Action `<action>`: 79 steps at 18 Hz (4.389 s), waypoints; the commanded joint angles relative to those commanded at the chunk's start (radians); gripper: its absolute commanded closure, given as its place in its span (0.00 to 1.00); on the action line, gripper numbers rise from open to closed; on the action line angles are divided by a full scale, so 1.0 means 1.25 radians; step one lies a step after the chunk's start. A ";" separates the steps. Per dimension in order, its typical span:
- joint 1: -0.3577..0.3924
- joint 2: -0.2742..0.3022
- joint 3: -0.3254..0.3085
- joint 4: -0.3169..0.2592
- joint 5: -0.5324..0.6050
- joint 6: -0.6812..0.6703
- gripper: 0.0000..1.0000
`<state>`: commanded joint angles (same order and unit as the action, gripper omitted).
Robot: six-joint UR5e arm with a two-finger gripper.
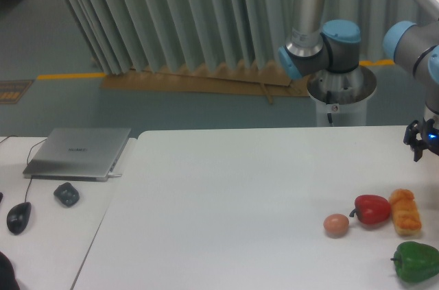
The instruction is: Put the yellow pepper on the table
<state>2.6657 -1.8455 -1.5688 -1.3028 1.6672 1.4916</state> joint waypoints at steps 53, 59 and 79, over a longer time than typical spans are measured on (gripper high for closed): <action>0.195 -0.082 -0.003 0.129 0.028 0.430 0.00; 0.194 -0.101 0.002 0.140 0.026 0.428 0.00; 0.189 -0.086 0.000 0.124 0.024 0.416 0.00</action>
<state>2.9023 -1.9528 -1.5693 -1.1474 1.6966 2.0110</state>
